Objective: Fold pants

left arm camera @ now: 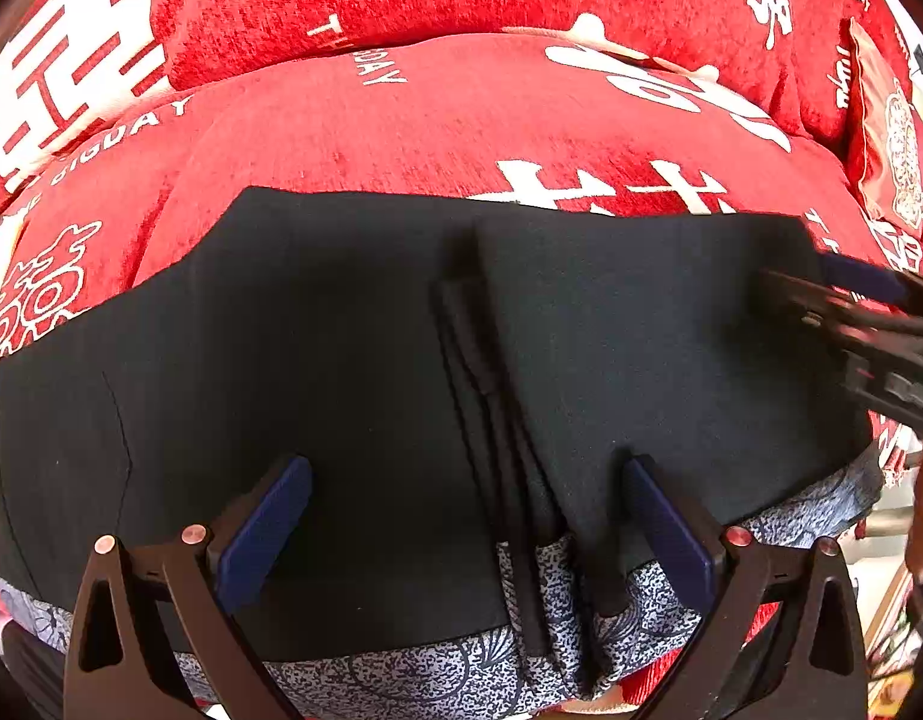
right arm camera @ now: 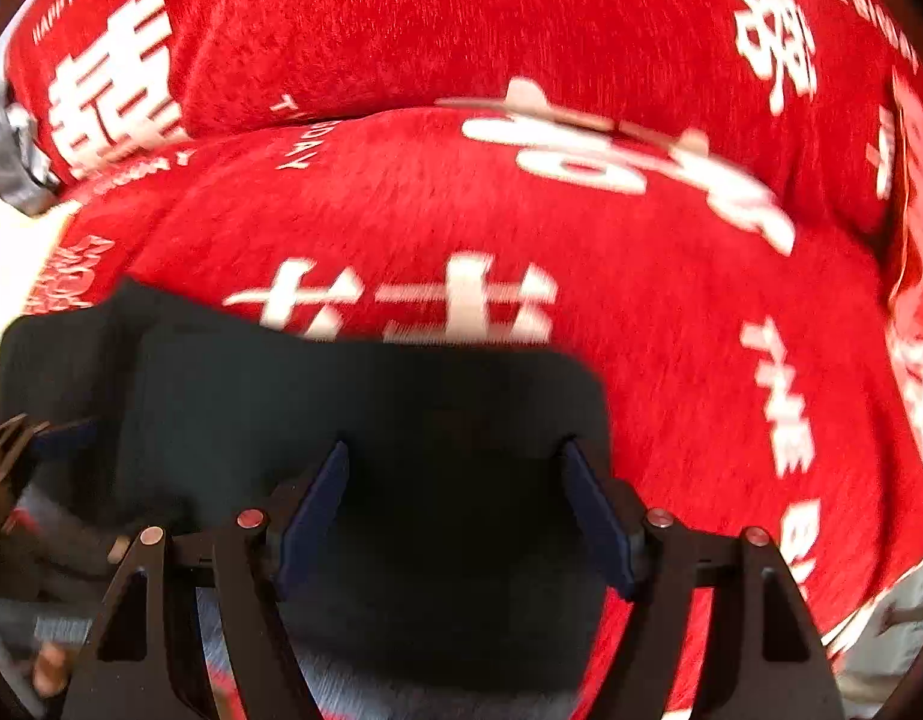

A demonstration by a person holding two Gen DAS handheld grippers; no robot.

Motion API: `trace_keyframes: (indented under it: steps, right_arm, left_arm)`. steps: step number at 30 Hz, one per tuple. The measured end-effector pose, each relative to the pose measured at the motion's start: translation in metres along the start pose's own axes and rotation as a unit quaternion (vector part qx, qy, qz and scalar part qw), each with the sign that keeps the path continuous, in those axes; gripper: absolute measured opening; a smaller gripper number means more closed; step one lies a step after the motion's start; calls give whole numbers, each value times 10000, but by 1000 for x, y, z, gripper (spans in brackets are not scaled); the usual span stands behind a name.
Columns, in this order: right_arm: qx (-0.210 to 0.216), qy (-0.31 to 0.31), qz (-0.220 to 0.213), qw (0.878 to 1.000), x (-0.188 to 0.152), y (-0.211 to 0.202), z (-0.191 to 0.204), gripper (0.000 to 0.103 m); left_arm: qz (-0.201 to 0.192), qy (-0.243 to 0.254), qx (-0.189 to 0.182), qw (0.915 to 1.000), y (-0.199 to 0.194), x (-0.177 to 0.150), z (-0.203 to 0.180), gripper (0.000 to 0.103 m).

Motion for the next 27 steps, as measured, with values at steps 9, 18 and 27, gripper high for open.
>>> trace_keyframes:
  steps: [9,18,27]
  right_arm:
    - [-54,-164,9,9999,-48,-20,-2,81]
    - [-290,679,90,9972,-123,-75,-42,81]
    - [229,994,-242,9945,-78,-41,19,90]
  left_arm:
    - [46,30,-72,10000,0,0,1,103]
    - [22,33,-41,10000,-4,-3,2,103]
    - [1,-93,-218,9997,-22,-13,30,103]
Point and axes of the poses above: each gripper's, at about its wrist camera, not at the fingertips, and y roughly the way its jaws point, z to its left, x to its top, the point moved 8 cm from there along y, roughly the way its jaws point, and after that the axes turned 10 degrees about -z, right-handed, at the moved point
